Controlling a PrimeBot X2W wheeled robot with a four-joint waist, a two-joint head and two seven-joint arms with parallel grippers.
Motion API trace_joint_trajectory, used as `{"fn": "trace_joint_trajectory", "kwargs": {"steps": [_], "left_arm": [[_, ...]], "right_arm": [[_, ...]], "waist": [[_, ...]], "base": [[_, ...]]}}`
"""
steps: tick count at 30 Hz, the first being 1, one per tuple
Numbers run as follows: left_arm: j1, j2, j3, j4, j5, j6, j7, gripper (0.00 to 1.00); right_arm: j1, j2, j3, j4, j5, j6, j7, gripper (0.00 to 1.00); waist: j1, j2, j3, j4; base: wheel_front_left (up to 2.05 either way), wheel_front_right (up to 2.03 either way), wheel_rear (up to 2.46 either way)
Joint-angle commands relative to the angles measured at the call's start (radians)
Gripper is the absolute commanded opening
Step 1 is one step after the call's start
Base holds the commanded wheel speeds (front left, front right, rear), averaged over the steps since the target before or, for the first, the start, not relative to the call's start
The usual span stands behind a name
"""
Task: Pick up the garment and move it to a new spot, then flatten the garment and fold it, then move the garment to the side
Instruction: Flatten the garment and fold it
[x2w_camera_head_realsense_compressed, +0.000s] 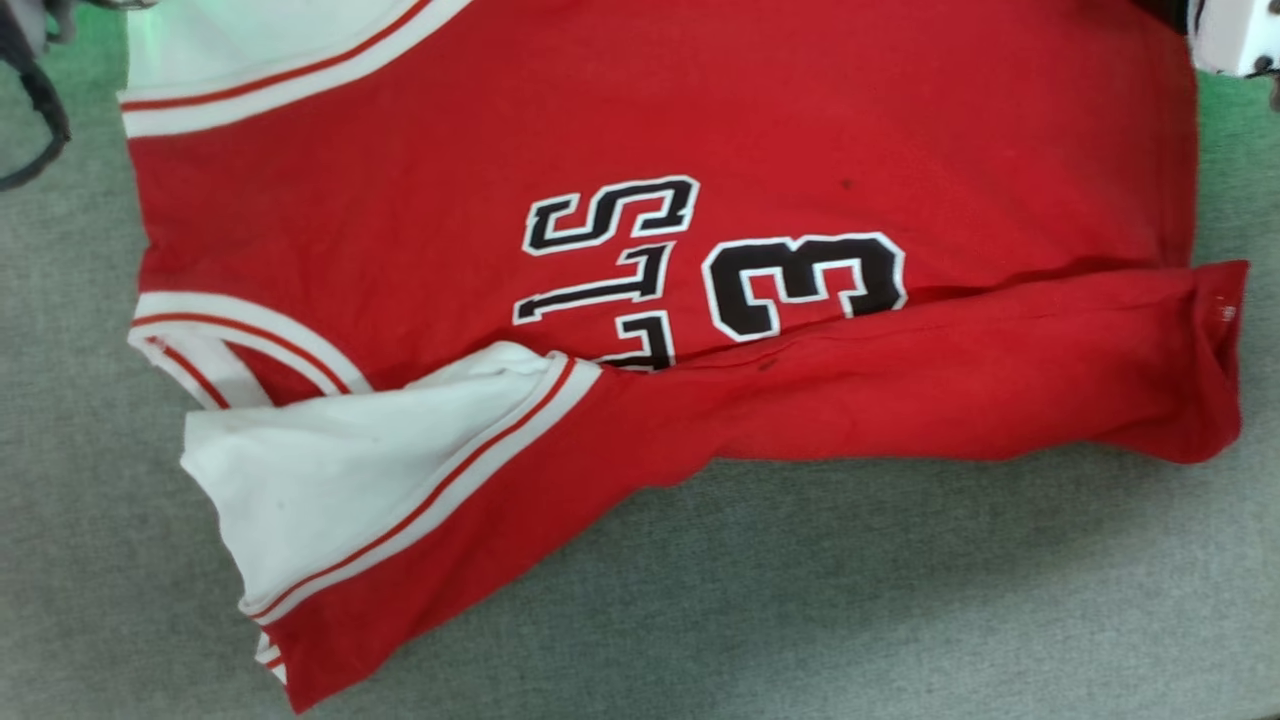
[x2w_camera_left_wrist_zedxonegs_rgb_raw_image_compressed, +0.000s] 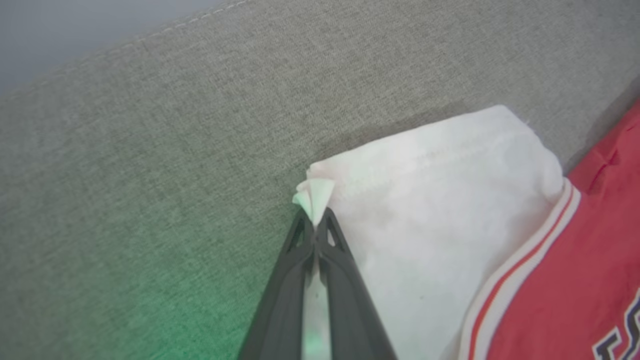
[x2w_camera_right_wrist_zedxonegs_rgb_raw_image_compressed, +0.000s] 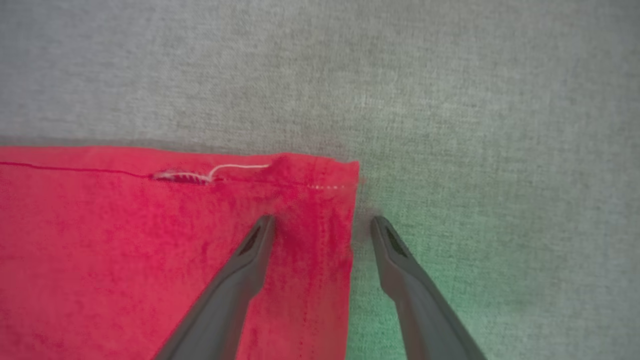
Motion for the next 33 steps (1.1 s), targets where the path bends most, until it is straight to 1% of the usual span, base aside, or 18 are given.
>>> {"fn": "trace_joint_trajectory", "kwargs": {"steps": [1,2,3,4,6,10,15,20,24,27,30,33], "left_arm": [[0.009,0.002,-0.014,0.005,-0.004,0.001,0.004,0.0],[0.007,0.0,-0.015,0.002,-0.011,0.001,0.0,0.0],[0.007,-0.002,-0.017,-0.001,-0.018,0.001,-0.003,0.0],[0.009,-0.005,-0.016,-0.005,-0.026,0.001,-0.007,0.0],[0.017,-0.01,-0.017,-0.014,-0.04,0.001,-0.023,0.0],[0.032,-0.009,-0.009,-0.039,-0.076,0.001,-0.079,0.0],[0.084,0.017,0.016,-0.132,-0.152,0.001,-0.169,0.0],[0.174,0.09,0.015,-0.318,-0.218,0.001,-0.243,0.0],[0.27,0.178,-0.001,-0.487,-0.24,0.001,-0.31,0.0],[0.348,0.24,-0.006,-0.596,-0.252,0.001,-0.382,0.0],[0.431,0.299,-0.012,-0.689,-0.257,0.001,-0.465,0.0],[0.514,0.356,-0.022,-0.761,-0.249,0.001,-0.552,0.0]], "right_arm": [[-0.004,-0.003,0.018,0.017,-0.002,-0.001,0.012,1.0],[-0.004,-0.005,0.025,0.021,0.002,-0.001,0.008,1.0],[-0.006,-0.007,0.031,0.028,0.006,-0.001,0.002,0.36],[-0.008,-0.006,0.037,0.032,0.012,-0.001,-0.004,0.0],[-0.005,-0.008,0.042,0.036,0.02,0.0,-0.033,0.0],[0.008,-0.046,0.069,0.019,0.01,-0.001,-0.127,0.0],[0.054,-0.092,0.115,-0.041,0.057,-0.001,-0.207,0.0],[0.145,-0.169,0.167,-0.157,0.119,0.0,-0.24,0.0],[0.242,-0.25,0.184,-0.263,0.171,-0.001,-0.241,0.0],[0.324,-0.296,0.162,-0.329,0.197,-0.001,-0.233,0.0],[0.411,-0.334,0.115,-0.392,0.225,-0.001,-0.235,0.0],[0.507,-0.355,0.064,-0.448,0.235,0.0,-0.238,0.0]], "waist": [[0.0,0.0,0.009,0.011],[0.0,0.0,0.011,0.015],[0.0,0.0,0.011,0.019],[0.0,0.0,0.01,0.022],[0.0,0.0,0.003,0.03],[0.0,0.0,-0.03,0.055],[0.0,0.0,-0.095,0.093],[0.0,0.0,-0.162,0.13],[0.0,0.0,-0.204,0.154],[0.0,0.0,-0.227,0.169],[0.0,0.0,-0.242,0.182],[0.0,0.0,-0.249,0.186]], "base": [[0.0,0.0,0.0],[0.0,0.0,0.0],[0.0,0.0,0.0],[0.0,0.0,0.0],[0.0,0.0,0.0],[0.0,0.0,0.0],[0.0,0.0,0.0],[0.0,0.0,0.0],[0.0,0.0,0.0],[0.0,0.0,0.0],[0.0,0.0,0.0],[0.0,0.0,0.0]]}}
